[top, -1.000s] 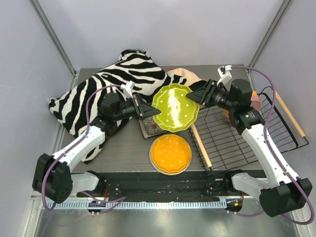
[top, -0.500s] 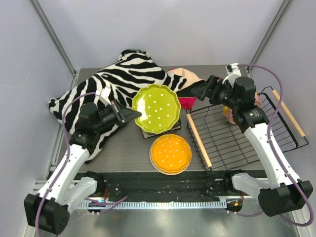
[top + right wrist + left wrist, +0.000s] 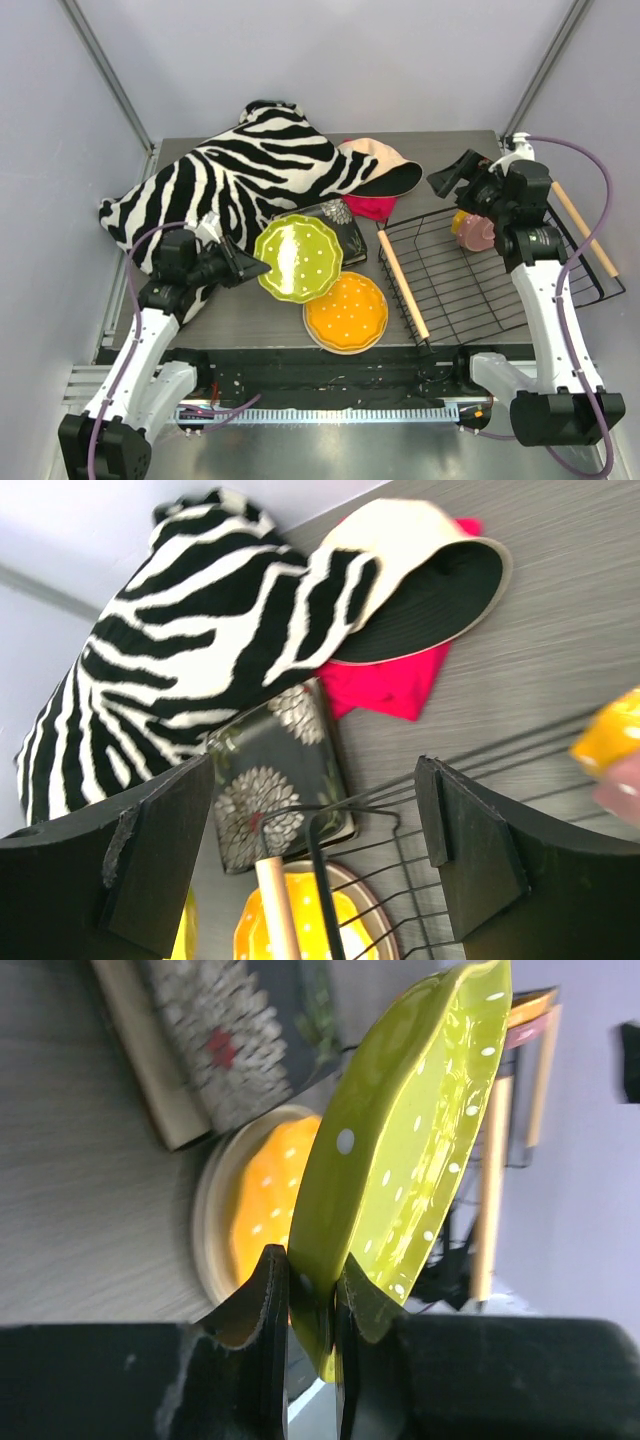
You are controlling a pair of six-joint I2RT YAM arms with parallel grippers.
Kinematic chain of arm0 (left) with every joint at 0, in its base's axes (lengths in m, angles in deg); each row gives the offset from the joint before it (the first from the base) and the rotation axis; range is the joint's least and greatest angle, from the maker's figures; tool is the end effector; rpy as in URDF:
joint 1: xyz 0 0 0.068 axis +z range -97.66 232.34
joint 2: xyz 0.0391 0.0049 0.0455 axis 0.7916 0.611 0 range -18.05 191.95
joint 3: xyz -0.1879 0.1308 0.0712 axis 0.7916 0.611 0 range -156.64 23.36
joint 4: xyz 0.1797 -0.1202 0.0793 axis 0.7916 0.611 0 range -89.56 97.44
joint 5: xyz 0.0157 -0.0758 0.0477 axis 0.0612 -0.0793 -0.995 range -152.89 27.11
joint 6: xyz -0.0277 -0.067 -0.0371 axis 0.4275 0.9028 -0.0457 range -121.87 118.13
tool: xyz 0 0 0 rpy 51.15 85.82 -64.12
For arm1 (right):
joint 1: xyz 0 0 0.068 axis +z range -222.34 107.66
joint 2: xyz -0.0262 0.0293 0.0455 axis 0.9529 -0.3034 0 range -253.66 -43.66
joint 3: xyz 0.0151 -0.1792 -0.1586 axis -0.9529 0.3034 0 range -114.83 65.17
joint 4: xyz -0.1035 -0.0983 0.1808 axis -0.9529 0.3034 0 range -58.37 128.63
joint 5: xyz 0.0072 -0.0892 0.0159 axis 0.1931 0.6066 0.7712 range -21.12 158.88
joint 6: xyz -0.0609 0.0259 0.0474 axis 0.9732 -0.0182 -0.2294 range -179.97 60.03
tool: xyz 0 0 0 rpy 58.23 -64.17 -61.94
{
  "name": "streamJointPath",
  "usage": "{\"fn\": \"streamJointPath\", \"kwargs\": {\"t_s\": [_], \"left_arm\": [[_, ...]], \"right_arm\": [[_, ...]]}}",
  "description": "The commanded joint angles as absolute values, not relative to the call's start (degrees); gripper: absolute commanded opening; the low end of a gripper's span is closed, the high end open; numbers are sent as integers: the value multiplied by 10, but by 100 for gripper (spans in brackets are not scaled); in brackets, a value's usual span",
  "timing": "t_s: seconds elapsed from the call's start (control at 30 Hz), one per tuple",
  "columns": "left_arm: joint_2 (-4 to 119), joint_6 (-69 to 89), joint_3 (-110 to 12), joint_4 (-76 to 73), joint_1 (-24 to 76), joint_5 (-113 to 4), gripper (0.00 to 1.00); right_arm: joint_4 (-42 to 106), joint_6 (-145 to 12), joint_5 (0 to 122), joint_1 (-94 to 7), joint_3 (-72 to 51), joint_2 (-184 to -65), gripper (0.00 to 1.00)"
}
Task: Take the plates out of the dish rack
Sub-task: Place the plate at the center of the board.
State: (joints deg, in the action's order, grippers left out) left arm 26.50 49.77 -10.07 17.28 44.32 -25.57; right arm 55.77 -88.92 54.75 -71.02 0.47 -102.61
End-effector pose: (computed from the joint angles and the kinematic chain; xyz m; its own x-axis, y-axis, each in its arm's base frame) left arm 0.1826 -0.0689 0.2316 -0.7908 -0.5184 -0.3254 0.0340 0.4937 -0.8690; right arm 0.2406 0.0228 0.3462 -0.3989 0.4604 -0.7930 -0.0695 0.8471 0.5268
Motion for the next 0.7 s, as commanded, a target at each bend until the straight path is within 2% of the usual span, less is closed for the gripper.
{"fn": "streamJointPath", "kwargs": {"t_s": [0.0,0.17,0.5,0.67], "left_arm": [[271,399,-150,256,431,-254,0],[284,418,-140,222,404,-267,0],[344,445,-134,165,272,-329,0],[387,472,-121,96,242,-318,0]], "right_arm": [[567,-896,582,-748,4,-984,90],[574,-896,580,-757,9,-978,90],[573,-897,573,-758,12,-989,90],[579,-893,574,-759,12,-984,90]]}}
